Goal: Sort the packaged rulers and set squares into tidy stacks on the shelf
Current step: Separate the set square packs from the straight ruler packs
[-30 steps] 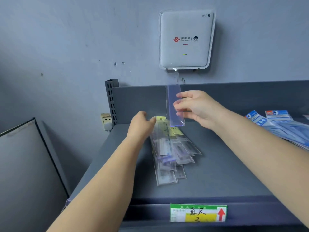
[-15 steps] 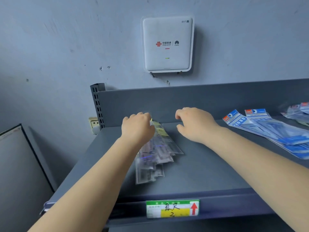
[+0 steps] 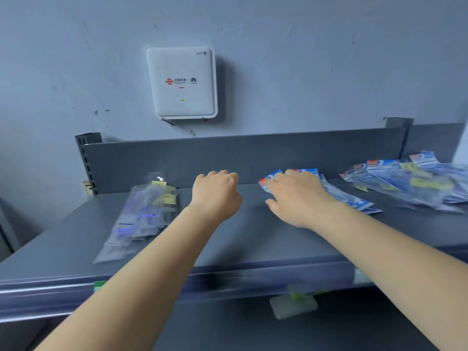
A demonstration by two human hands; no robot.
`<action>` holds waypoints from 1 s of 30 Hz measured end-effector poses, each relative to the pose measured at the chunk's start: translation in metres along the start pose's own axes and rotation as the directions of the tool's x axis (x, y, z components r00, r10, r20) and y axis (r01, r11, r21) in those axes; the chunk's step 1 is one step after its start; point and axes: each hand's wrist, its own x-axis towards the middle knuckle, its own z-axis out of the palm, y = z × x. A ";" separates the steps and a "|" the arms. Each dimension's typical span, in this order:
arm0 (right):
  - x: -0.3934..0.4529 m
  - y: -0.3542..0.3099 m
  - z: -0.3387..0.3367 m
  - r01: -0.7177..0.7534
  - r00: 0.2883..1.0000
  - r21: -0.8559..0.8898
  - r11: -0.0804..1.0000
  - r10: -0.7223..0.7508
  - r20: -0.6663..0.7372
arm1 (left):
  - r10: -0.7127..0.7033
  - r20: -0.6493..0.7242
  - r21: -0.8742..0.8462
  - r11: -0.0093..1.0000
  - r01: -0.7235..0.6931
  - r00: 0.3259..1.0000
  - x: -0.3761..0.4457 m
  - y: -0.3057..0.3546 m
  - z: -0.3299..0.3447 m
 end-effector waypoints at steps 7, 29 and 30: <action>-0.067 0.072 0.013 -0.089 0.995 0.014 0.996 0.088 0.036 | 0.125 -0.056 -0.039 0.991 -0.127 0.991 0.009 0.111 0.001; -0.150 0.277 0.073 -0.648 0.748 0.024 0.761 0.631 0.205 | 0.470 0.072 -0.244 0.863 -0.442 0.880 0.153 0.328 0.038; -0.151 0.283 0.077 -0.667 0.731 0.036 0.744 0.645 0.221 | 0.466 0.101 -0.261 0.865 -0.429 0.879 0.156 0.334 0.042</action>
